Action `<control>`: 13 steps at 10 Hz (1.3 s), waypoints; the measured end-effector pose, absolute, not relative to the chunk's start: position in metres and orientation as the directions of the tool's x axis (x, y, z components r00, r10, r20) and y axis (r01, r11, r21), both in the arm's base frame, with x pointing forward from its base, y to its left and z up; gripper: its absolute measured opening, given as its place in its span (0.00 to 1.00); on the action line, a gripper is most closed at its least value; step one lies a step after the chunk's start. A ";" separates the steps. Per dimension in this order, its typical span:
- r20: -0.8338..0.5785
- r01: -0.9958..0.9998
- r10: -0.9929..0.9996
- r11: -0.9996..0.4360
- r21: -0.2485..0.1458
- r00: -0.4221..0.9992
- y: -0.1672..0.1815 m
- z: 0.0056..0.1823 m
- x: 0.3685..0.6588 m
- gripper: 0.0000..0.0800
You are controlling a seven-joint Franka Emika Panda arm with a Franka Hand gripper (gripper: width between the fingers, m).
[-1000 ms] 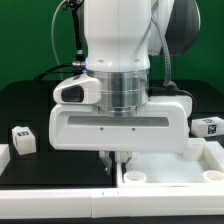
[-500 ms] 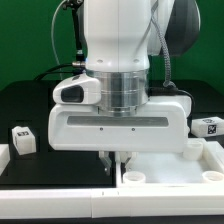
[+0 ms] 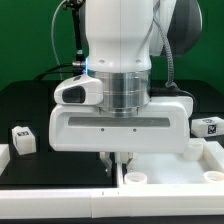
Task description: Assemble square table
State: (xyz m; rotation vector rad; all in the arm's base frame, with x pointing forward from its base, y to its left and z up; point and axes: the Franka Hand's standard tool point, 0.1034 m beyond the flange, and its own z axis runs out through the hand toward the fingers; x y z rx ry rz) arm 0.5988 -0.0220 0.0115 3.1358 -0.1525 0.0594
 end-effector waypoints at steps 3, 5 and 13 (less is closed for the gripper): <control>-0.004 -0.112 -0.112 -0.993 -0.022 0.994 -0.012 0.048 0.576 0.71; -0.010 -0.105 -0.105 -0.994 -0.022 0.994 -0.009 0.051 0.573 0.78; -0.368 -0.314 -0.269 -0.947 -0.066 0.890 0.017 0.074 0.513 0.81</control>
Offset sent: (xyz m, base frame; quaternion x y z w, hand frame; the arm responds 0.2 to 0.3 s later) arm -0.0390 0.0220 0.0412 -0.0146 -0.0633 0.0337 0.9973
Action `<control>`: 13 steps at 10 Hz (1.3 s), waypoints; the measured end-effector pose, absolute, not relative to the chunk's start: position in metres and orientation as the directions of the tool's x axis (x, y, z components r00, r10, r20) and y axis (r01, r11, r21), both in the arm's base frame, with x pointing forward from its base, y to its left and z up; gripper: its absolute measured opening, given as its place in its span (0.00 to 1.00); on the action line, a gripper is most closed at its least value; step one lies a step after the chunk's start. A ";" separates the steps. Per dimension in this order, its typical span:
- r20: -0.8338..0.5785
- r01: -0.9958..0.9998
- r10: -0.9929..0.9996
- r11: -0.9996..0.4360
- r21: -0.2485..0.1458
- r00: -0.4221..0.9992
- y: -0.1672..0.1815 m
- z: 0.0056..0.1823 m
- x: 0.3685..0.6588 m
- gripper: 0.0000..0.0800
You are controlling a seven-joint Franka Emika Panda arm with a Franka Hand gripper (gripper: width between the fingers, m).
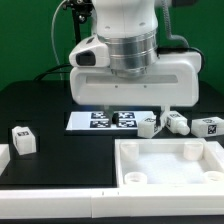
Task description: Assemble square table
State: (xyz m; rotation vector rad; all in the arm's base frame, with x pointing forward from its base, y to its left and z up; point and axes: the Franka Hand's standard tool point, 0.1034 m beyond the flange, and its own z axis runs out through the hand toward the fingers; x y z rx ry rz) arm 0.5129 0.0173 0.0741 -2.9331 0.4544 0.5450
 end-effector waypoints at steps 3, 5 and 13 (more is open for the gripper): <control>-0.504 -0.302 -0.234 -0.952 -0.056 0.831 0.015 0.071 0.514 0.81; -0.604 -0.335 -0.249 -0.942 -0.032 0.757 0.024 0.068 0.501 0.81; -0.703 -0.512 -0.341 -0.858 -0.038 0.624 0.046 0.022 0.428 0.81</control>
Offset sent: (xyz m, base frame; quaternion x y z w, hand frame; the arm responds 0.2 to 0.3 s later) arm 0.0000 0.0000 0.0000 0.0000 -0.1938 0.0000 0.9810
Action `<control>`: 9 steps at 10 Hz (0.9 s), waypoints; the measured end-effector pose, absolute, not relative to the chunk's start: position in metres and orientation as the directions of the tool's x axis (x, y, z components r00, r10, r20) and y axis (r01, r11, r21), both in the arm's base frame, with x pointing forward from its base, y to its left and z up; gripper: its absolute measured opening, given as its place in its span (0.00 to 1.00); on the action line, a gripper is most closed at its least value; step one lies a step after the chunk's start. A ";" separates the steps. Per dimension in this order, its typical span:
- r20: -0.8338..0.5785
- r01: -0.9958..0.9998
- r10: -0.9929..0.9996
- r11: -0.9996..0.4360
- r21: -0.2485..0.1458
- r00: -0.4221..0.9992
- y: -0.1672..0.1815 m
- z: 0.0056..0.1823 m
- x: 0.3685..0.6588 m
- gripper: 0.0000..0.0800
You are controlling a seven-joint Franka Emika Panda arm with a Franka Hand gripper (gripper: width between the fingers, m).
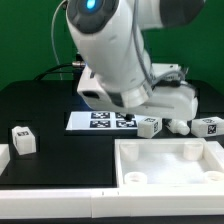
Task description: Assemble square table
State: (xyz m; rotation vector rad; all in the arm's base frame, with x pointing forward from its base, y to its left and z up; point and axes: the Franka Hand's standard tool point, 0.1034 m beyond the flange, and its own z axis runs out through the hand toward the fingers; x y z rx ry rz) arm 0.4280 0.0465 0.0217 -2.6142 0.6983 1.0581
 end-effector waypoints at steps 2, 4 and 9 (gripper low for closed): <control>-0.712 -0.522 -0.346 -0.852 -0.035 0.611 0.046 0.017 0.425 0.81; -0.718 -0.528 -0.345 -0.848 -0.037 0.604 0.046 0.017 0.424 0.81; -0.797 -0.574 -0.316 -0.817 -0.047 0.515 0.042 0.017 0.428 0.81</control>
Offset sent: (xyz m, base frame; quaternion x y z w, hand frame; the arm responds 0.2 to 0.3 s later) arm 0.0000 0.0000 0.0000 0.0000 0.0000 0.0000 1.0000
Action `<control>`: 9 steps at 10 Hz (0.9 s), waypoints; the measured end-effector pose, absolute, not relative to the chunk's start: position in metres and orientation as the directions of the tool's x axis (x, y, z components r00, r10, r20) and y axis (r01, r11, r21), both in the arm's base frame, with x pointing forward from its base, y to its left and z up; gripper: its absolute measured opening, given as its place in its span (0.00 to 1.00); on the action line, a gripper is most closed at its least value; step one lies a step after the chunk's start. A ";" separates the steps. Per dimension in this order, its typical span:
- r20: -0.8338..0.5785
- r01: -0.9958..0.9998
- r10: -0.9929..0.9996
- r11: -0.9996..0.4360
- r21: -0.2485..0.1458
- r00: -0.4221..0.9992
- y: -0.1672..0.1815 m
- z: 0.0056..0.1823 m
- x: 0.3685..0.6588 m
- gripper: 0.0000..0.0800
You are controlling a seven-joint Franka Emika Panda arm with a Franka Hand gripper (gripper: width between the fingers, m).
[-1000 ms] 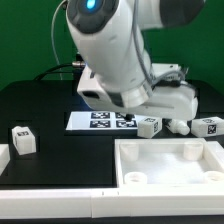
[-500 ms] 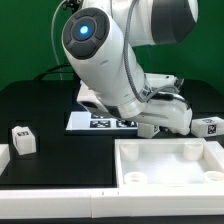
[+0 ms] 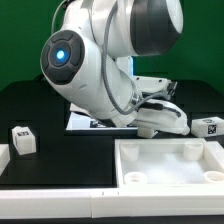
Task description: Assemble square table
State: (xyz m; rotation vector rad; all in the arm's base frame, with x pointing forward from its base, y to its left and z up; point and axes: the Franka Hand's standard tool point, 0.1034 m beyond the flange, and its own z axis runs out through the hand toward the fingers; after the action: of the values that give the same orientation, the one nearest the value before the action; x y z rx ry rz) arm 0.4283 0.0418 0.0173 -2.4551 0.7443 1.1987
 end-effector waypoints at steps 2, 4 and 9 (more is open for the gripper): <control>-0.801 -0.588 -0.320 -0.807 -0.048 0.505 0.043 0.017 0.427 0.81; -0.816 -0.619 -0.332 -0.784 -0.040 0.473 0.045 0.011 0.415 0.81; -0.814 -0.616 -0.334 -0.787 -0.037 0.475 0.047 0.009 0.412 0.35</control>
Offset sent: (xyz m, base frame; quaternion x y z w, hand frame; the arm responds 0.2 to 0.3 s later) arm -0.0236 0.0130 -0.0055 0.0343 -0.0362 0.0255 0.9984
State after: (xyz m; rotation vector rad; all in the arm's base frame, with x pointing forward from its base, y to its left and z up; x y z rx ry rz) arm 0.4123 0.0471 0.0089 -2.4015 0.8024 1.2191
